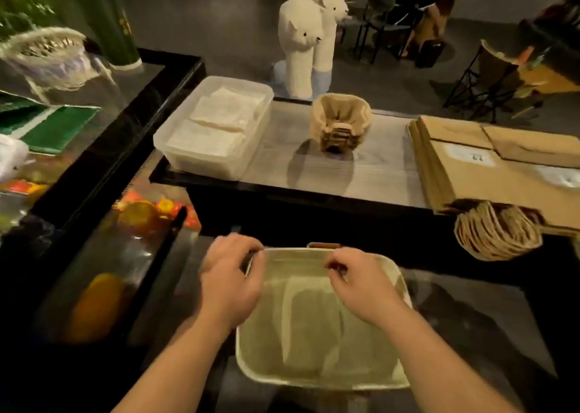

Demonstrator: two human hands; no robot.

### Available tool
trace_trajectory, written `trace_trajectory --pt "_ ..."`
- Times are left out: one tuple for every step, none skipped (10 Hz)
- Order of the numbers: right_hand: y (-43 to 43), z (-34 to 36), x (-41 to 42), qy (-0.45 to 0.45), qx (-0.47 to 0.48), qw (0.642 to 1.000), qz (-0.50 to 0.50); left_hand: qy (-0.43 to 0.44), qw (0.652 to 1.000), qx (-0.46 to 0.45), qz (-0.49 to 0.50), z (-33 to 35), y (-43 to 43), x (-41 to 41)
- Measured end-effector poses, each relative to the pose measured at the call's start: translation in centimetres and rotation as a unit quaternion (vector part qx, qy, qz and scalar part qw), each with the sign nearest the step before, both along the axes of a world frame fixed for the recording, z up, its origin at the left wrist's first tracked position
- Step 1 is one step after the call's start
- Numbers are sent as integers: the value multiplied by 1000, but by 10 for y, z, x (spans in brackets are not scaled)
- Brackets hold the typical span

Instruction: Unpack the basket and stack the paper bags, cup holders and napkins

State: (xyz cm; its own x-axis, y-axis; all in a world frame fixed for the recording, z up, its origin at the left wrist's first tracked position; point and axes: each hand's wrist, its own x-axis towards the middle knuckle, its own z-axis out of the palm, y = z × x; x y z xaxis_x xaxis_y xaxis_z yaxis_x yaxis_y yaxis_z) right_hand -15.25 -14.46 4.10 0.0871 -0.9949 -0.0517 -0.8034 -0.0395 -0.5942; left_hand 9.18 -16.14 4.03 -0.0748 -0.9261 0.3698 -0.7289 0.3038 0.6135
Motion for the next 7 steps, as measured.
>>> trace_trajectory --pt "56 -48 -44 100 59 981 -153 -67 971 223 55 -42 42 -16" --pt "98 -61 -68 114 135 954 -244 -48 927 347 138 -52 63 -21" --pt "113 -59 -74 20 154 937 -314 13 913 370 173 -51 63 -33" --pt "122 -56 -88 2 175 926 -335 36 920 357 155 -51 54 -51" --pt "135 -44 -106 11 185 938 -294 2 929 353 115 -48 48 -65" --pt "135 -32 -117 40 231 939 -252 -34 924 370 93 -45 50 -69" --pt "118 -5 -129 93 183 952 -226 -49 958 276 52 -18 43 -77"
